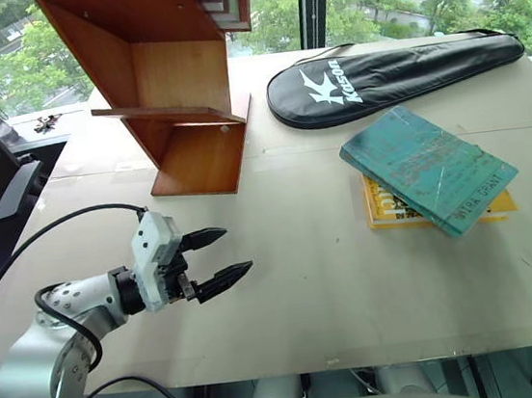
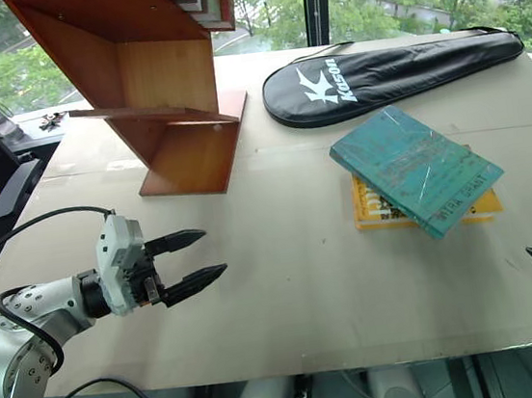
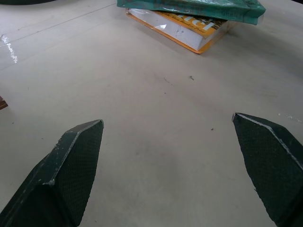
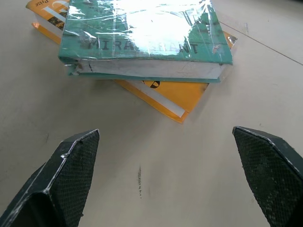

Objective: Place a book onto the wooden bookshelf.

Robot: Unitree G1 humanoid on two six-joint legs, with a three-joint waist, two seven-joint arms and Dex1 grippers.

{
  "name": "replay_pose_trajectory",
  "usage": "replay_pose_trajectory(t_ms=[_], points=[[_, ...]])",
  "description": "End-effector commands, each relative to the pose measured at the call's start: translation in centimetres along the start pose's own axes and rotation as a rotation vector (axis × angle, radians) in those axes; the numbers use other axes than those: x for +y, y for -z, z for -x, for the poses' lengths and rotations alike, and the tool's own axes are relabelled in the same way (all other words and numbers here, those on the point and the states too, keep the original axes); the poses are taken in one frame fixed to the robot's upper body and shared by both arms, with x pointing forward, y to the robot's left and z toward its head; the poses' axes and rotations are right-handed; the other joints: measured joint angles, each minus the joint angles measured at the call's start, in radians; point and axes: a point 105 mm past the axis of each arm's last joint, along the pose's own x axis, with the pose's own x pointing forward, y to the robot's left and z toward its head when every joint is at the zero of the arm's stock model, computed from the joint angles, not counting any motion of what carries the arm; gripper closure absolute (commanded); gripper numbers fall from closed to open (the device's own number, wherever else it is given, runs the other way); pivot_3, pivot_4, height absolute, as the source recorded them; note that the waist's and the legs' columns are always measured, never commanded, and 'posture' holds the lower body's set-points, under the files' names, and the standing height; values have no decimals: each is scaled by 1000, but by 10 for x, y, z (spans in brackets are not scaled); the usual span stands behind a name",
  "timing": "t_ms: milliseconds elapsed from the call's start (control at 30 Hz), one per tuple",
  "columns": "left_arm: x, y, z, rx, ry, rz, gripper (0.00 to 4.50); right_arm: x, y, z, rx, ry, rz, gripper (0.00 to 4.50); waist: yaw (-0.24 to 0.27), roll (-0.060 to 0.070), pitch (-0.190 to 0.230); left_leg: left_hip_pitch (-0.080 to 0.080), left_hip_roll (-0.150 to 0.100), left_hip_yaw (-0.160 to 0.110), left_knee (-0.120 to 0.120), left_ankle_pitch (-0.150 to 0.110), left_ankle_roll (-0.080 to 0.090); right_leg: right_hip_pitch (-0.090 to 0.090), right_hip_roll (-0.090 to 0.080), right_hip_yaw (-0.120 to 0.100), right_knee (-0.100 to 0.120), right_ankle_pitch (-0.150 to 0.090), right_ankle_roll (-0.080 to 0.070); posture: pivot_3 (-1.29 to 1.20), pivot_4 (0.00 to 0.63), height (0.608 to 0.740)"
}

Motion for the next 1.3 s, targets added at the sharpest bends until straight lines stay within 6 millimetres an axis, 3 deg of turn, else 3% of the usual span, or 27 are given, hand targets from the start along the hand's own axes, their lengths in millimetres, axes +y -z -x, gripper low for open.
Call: replay_pose_trajectory(t_ms=[33,133,200,233,333,400,567,667,867,933,1100,1300], points=[[-2,-21,-3,-57,30,-69,0,-1,-22,-7,-21,84,76,19,0,0,0,0,0,0,0,0,0,0,0,0,0,0,0,0,150,740],[-13,-47,-13,-147,99,-106,0,4,-58,-23,-69,134,66,19,-2,1,0,-1,0,0,0,0,0,-1,0,0,1,0,0,0,150,740],[-19,-55,-16,-165,137,-130,0,8,-72,-30,-82,66,-9,19,-3,2,0,0,0,1,0,0,0,-1,0,1,1,0,0,0,150,740],[-23,-58,-17,-171,157,-146,0,4,-75,-34,-74,84,-31,264,-3,1,0,0,0,1,0,0,0,-1,0,1,1,0,0,0,150,740],[-33,-67,-18,-198,198,-178,0,-7,-83,-50,-17,123,-50,1191,-1,1,1,-1,0,1,0,0,0,-1,1,0,0,2,3,0,150,740],[-39,-71,-19,-213,216,-193,0,-16,-88,-66,32,152,-10,2219,0,0,1,-2,-1,1,0,0,-1,-1,1,0,-1,2,3,0,150,740],[-51,-73,-23,-226,246,-210,0,-66,-86,-120,197,342,118,4469,-12,1,3,-2,-1,2,0,2,-2,-1,1,0,-3,0,-1,0,150,740],[-57,-73,-24,-232,242,-203,0,-80,-89,-148,209,347,121,4469,-18,1,3,-3,-1,2,0,3,-4,-2,1,0,-4,2,2,0,150,740],[-58,-69,-26,-241,205,-186,0,-93,-90,-175,228,271,138,4469,-19,2,3,-18,-2,3,0,3,-5,-17,1,0,-3,3,4,0,150,740],[-59,-67,-24,-237,194,-182,0,-87,-93,-184,223,200,125,4469,-24,2,3,-18,-2,3,0,3,-5,-17,1,0,-4,3,4,0,150,740],[-57,-60,-21,-226,158,-163,0,-51,-101,-194,212,-10,144,4469,-26,2,3,-18,-2,2,-1,3,-5,-17,1,0,-3,3,4,0,150,740],[-55,-56,-21,-212,154,-164,0,-18,-105,-198,186,-83,152,4469,-24,2,3,-17,-2,2,0,3,-5,-17,1,0,-1,3,4,0,150,740]])
